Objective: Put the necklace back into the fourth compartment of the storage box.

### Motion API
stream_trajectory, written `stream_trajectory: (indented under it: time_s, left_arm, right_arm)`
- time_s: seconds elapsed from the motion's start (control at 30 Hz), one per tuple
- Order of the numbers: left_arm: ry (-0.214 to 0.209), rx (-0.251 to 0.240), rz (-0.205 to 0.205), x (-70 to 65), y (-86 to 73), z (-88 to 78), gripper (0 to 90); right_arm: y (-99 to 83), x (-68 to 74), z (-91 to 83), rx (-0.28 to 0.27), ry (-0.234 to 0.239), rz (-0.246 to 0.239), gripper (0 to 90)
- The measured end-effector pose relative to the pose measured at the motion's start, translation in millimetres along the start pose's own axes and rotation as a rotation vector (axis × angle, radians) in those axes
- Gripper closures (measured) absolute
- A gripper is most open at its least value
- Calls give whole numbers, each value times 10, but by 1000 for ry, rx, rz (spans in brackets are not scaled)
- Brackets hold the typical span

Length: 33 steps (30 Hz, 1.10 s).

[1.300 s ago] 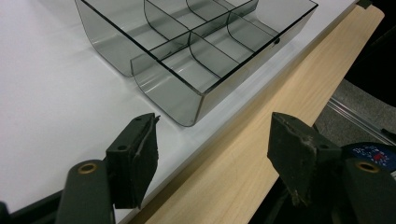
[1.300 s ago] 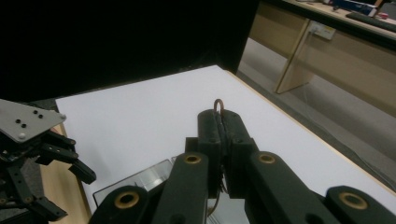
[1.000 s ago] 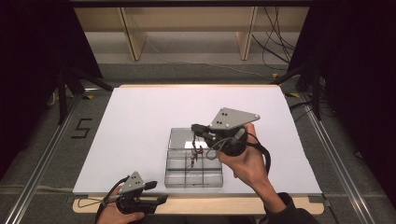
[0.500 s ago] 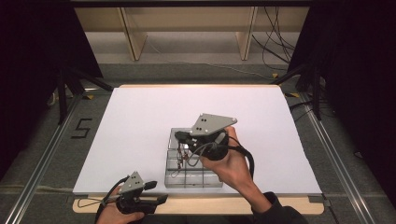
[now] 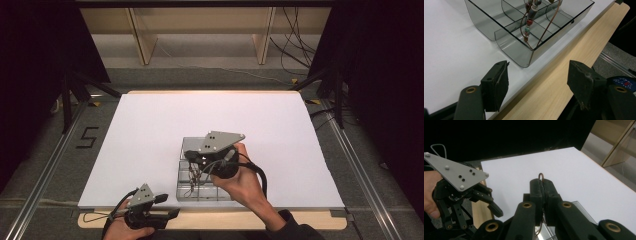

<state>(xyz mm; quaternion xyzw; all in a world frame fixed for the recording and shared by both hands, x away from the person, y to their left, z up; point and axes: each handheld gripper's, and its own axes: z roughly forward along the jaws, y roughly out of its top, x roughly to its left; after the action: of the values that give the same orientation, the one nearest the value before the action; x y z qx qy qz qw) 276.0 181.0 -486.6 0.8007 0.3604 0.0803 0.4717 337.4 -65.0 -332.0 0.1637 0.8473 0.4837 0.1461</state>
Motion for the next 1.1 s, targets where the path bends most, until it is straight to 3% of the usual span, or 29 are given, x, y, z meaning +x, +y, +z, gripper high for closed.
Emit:
stream_trajectory:
  time_s: [0.4,0.5,0.53,0.7,0.8,1.1]
  left_arm:
    - [3,4,4,4,4,-11,326]
    - [0,-2,4,3,2,-4,326]
    - [0,-1,5,3,2,-4,326]
    - [3,5,10,9,2,-8,326]
    - [3,7,-7,2,-2,-7,326]
    - [2,1,-13,-1,-1,-5,326]
  right_arm:
    - [-169,25,214,28,27,0,883]
    - [-213,48,221,53,44,35,883]
    - [-235,35,241,50,47,17,883]
    - [-321,31,308,56,59,36,883]
    - [-373,21,348,64,59,55,882]
    - [-515,25,509,124,87,66,883]
